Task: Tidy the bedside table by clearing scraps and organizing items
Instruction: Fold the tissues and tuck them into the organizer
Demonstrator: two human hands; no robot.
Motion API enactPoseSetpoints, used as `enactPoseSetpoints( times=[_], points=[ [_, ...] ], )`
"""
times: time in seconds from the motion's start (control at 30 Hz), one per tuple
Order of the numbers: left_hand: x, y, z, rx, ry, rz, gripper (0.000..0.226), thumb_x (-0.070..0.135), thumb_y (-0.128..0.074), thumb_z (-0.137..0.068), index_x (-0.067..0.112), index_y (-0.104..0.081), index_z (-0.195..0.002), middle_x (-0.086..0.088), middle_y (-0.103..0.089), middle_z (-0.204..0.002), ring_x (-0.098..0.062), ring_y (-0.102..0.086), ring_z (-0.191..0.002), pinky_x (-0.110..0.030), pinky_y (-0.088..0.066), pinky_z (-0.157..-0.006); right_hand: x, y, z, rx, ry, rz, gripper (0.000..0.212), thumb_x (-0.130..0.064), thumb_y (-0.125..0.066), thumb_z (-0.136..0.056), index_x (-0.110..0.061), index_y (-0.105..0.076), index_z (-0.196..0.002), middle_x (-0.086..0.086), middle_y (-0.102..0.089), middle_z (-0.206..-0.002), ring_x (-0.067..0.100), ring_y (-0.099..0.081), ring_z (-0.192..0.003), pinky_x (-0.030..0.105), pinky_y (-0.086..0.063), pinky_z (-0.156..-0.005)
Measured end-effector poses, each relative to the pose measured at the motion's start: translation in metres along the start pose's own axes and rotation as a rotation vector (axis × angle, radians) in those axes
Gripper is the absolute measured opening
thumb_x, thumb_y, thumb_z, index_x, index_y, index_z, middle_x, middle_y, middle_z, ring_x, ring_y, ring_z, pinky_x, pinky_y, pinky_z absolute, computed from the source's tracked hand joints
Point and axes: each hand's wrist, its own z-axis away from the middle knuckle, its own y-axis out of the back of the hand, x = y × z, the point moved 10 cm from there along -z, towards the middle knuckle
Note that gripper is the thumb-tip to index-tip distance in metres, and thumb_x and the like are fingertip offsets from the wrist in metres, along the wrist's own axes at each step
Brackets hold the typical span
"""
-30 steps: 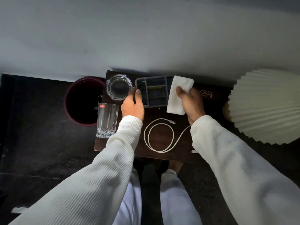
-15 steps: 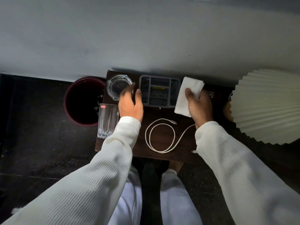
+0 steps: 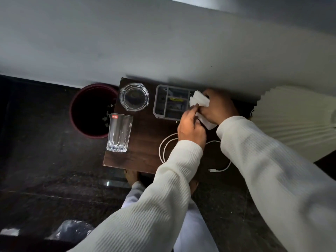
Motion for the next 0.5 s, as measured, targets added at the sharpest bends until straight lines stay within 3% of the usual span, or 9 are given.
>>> enactPoseSetpoints(
  times=[0.07,0.23,0.4,0.5],
  points=[
    [-0.002,-0.002,-0.006,-0.011,0.046,-0.039,0.051,-0.005,-0.044,-0.091,0.016,-0.054,-0.137,-0.004,-0.052,-0.145,-0.021,-0.044,-0.136,-0.03,-0.03,-0.117,-0.003,-0.004,-0.004,-0.044,-0.003,0.04,0.036,-0.023,-0.066,-0.087,-0.012,-0.063,-0.121,0.016,-0.065,-0.125,0.036,-0.059,-0.116,0.035,-0.047,-0.092],
    [-0.016,-0.002,-0.02,-0.08,0.194,0.0,0.05,0.01,-0.045,-0.095,0.027,-0.05,-0.141,-0.002,-0.056,-0.143,-0.024,-0.047,-0.134,-0.039,-0.035,-0.115,-0.005,-0.004,-0.01,-0.129,-0.05,-0.044,0.027,-0.024,-0.065,-0.087,-0.011,-0.069,-0.111,0.014,-0.069,-0.116,0.033,-0.064,-0.107,0.03,-0.044,-0.082],
    [-0.017,-0.003,-0.021,-0.12,0.196,-0.018,0.043,0.018,-0.045,-0.097,0.026,-0.052,-0.139,-0.003,-0.057,-0.141,-0.025,-0.048,-0.133,-0.042,-0.037,-0.114,-0.003,-0.019,-0.012,-0.282,-0.08,-0.083,0.018,-0.018,-0.062,-0.085,-0.002,-0.07,-0.084,0.012,-0.068,-0.084,0.024,-0.062,-0.079,0.029,-0.043,-0.069],
    [-0.019,-0.002,-0.02,-0.104,0.2,-0.007,0.038,0.025,-0.048,-0.097,0.025,-0.058,-0.133,-0.006,-0.063,-0.132,-0.027,-0.054,-0.126,-0.044,-0.042,-0.109,-0.003,-0.022,-0.014,-0.292,-0.084,-0.115,0.022,-0.02,-0.063,-0.087,0.0,-0.071,-0.088,0.017,-0.071,-0.09,0.025,-0.063,-0.081,0.032,-0.046,-0.072]
  ],
)
